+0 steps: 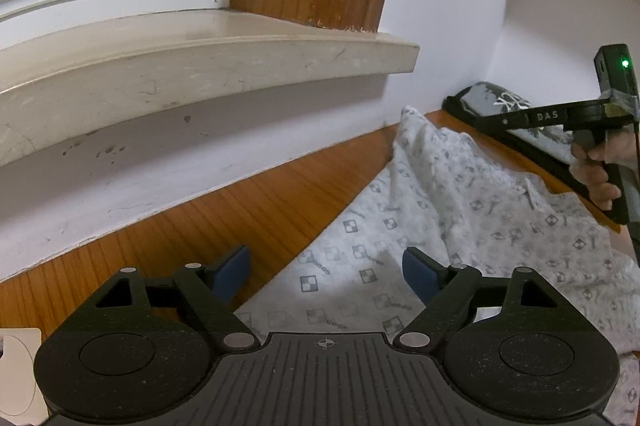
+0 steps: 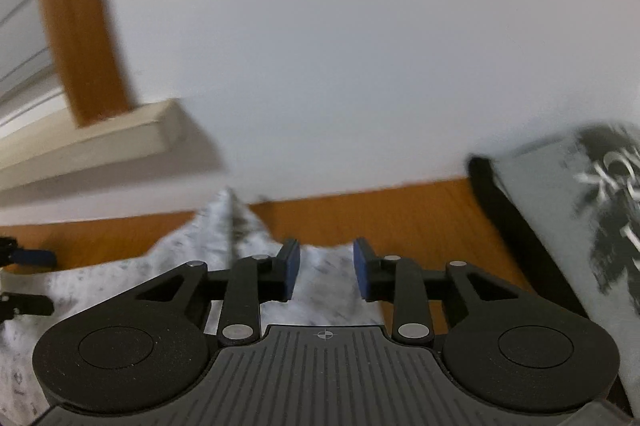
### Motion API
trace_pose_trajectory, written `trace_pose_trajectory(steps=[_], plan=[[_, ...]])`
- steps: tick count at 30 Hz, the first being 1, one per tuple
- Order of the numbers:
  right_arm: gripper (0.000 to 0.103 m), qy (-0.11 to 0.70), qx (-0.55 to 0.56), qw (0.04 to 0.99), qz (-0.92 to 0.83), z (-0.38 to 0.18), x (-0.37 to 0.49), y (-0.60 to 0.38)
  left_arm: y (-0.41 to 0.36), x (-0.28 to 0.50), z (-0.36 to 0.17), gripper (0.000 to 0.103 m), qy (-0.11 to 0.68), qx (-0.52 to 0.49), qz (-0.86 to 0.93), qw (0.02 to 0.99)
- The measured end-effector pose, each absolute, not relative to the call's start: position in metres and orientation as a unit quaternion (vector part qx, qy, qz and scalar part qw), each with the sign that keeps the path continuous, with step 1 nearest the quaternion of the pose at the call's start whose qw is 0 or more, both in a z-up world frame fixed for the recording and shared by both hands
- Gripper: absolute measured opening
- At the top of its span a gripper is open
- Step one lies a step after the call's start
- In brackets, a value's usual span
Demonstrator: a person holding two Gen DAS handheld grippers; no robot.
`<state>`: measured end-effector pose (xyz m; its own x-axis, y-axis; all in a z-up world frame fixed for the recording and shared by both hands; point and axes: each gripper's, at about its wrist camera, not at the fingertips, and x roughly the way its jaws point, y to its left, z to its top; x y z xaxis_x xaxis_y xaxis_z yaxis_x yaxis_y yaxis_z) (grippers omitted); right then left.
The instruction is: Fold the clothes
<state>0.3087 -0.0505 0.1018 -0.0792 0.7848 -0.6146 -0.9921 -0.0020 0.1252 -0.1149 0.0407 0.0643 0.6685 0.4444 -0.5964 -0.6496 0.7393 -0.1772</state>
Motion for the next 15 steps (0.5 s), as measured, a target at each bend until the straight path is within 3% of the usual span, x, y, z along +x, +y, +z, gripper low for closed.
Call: trace_pose_trajectory(steps=[6,7,8,15], plan=[[0.03,0.308,-0.196,0.638,0.678,0.079,0.312,-0.047,0.041,-0.113,0.064,0.09,0.272,-0.189,0.306,0.893],[0.012,0.303,-0.197,0.64,0.678,0.079,0.311,-0.048,0.041,-0.113,0.064,0.091,0.272,-0.189,0.307,0.892],[0.004,0.291,-0.2,0.651,0.672,0.081,0.312,-0.05,0.041,-0.113,0.064,0.091,0.272,-0.189,0.307,0.892],[0.008,0.277,-0.196,0.679,0.651,0.094,0.321,-0.061,0.041,-0.113,0.064,0.092,0.272,-0.19,0.307,0.892]])
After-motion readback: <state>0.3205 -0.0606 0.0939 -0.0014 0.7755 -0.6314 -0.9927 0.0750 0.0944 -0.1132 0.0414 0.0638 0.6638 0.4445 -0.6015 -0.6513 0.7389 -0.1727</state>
